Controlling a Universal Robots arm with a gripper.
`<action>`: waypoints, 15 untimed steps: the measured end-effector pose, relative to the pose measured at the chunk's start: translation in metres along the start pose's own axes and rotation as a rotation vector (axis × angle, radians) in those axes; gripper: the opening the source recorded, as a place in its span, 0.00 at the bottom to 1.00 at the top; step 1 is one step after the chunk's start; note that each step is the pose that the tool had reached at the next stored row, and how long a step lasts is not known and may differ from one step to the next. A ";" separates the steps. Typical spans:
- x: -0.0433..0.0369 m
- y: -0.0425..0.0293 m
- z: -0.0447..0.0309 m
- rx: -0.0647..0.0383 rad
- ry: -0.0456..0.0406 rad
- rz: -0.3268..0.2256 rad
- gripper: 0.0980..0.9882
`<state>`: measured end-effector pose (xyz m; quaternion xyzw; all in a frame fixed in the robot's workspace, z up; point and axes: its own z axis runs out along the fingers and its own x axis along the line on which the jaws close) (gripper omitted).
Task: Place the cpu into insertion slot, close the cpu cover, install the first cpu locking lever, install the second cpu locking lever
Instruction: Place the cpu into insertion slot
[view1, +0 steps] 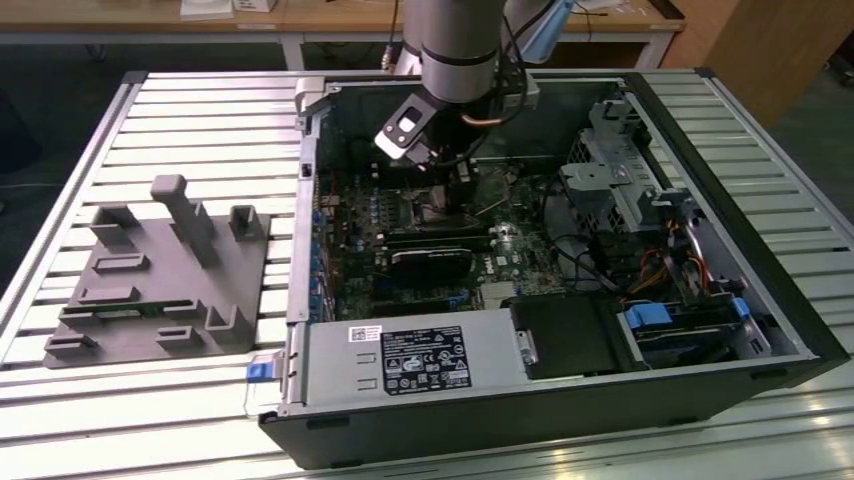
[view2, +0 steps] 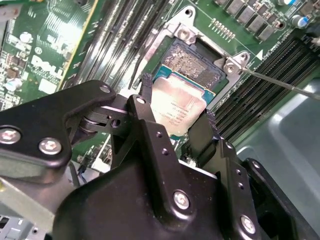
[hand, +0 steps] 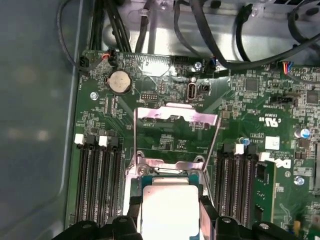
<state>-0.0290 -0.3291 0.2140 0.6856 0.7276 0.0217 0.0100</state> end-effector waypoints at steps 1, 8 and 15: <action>0.0004 -0.0012 0.0007 0.000 -0.0003 0.004 0.49; 0.0012 -0.0077 0.0069 -0.001 -0.0021 0.044 0.49; 0.0012 -0.0096 0.0126 -0.001 -0.0044 0.094 0.49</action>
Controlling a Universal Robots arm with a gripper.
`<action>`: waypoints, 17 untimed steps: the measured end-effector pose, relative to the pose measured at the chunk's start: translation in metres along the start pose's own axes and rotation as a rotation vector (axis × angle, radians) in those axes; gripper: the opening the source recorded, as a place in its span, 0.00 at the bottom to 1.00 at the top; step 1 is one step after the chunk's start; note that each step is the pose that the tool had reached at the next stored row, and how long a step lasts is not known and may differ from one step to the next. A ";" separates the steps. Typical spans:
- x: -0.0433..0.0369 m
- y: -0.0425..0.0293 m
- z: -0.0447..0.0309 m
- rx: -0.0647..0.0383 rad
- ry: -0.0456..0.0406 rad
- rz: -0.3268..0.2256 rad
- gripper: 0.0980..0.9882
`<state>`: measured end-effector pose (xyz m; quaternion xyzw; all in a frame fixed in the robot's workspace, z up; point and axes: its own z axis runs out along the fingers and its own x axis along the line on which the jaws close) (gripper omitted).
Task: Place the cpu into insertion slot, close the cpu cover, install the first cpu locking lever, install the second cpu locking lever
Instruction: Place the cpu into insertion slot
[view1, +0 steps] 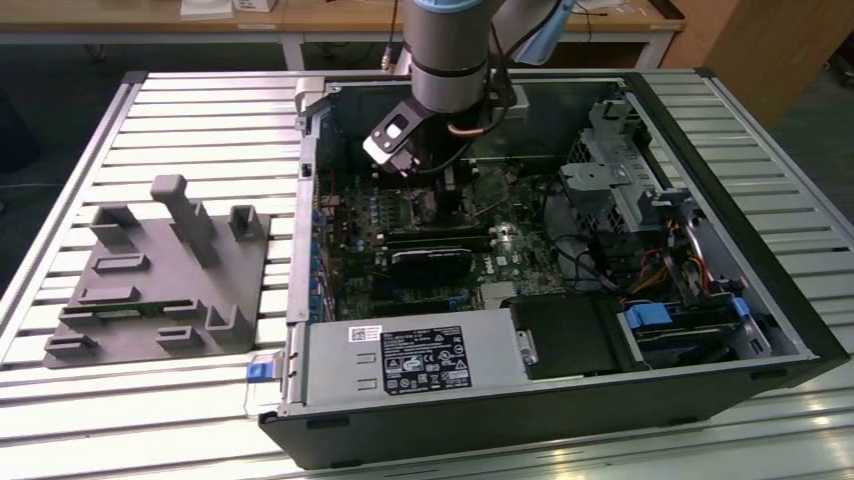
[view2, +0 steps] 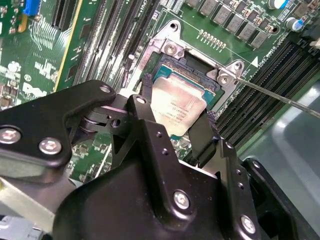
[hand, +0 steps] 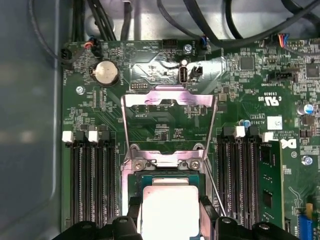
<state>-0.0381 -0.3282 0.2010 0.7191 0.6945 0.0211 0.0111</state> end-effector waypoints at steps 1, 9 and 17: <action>0.0001 -0.0003 0.0010 0.000 -0.0001 0.004 0.49; 0.0023 -0.0010 0.0048 -0.001 0.0002 -0.003 0.49; 0.0023 -0.0024 0.0077 -0.001 0.0003 -0.008 0.49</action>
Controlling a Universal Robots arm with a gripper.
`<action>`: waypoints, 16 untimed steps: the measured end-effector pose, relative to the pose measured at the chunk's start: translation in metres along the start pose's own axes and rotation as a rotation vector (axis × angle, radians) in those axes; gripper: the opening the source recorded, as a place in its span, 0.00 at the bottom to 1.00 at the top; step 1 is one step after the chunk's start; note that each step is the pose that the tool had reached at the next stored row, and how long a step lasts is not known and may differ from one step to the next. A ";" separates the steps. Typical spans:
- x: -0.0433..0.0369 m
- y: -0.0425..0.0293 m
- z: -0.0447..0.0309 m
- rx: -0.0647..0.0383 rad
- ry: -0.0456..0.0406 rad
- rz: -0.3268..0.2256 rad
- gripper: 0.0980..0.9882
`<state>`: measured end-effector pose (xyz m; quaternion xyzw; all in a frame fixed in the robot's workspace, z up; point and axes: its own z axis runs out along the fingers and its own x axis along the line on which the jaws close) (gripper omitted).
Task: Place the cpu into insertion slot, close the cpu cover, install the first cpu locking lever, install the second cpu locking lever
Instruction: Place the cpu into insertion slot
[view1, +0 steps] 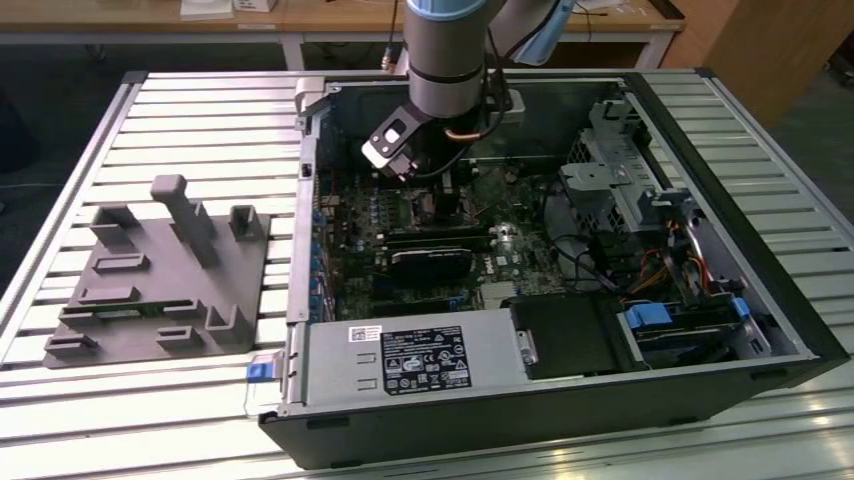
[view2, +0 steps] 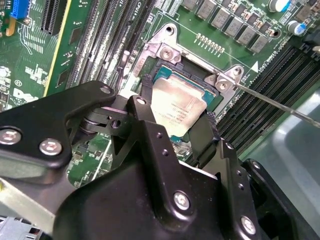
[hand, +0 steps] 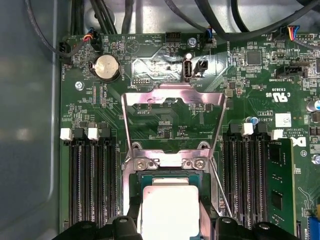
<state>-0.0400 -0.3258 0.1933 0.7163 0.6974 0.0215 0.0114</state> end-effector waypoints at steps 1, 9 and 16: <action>0.0000 -0.0001 0.0002 0.000 -0.0002 0.000 0.49; 0.0000 -0.0001 0.0005 0.000 0.0002 0.000 0.51; 0.0000 -0.0001 0.0002 0.000 0.0000 0.000 0.58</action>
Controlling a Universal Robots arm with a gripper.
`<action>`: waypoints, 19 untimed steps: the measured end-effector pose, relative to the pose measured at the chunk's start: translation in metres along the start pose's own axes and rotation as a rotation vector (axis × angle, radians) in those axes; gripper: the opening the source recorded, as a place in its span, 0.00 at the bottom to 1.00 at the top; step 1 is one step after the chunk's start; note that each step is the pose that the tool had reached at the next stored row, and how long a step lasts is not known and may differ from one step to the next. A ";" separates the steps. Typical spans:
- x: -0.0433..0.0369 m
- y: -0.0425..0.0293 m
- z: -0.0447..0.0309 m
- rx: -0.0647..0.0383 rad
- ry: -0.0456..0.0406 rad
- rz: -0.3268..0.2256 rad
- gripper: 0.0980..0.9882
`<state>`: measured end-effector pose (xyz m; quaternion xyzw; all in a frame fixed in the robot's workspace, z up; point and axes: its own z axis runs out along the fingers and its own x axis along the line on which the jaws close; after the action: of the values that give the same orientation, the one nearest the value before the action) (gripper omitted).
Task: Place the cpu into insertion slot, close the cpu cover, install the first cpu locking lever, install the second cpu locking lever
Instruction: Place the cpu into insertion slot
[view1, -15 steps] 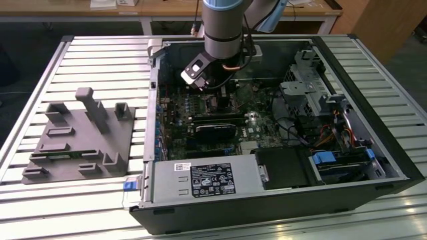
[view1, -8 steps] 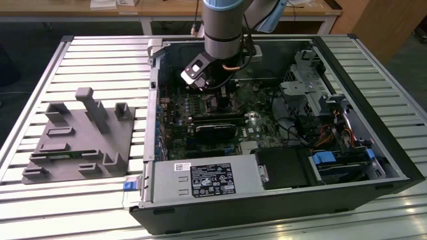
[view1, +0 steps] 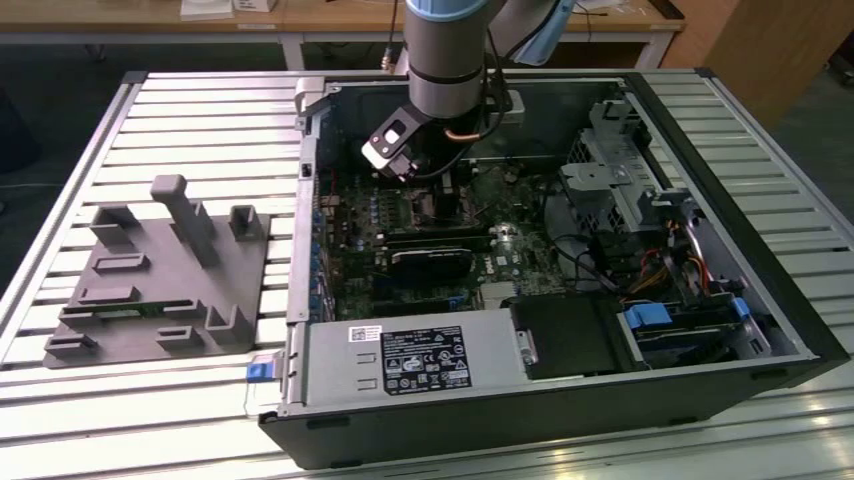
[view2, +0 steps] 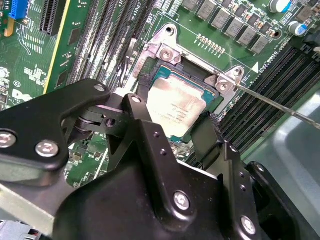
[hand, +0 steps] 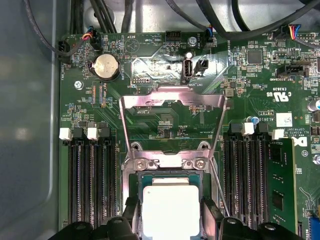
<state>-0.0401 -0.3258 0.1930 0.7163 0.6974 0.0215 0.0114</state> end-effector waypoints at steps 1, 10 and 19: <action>0.0000 0.0001 -0.0010 0.000 0.0002 0.000 0.58; 0.0002 0.0006 -0.0127 0.000 0.0004 0.000 0.58; 0.0002 0.0006 -0.0132 0.000 0.0001 0.000 0.42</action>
<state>-0.0401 -0.3257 0.2063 0.7163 0.6974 0.0216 0.0113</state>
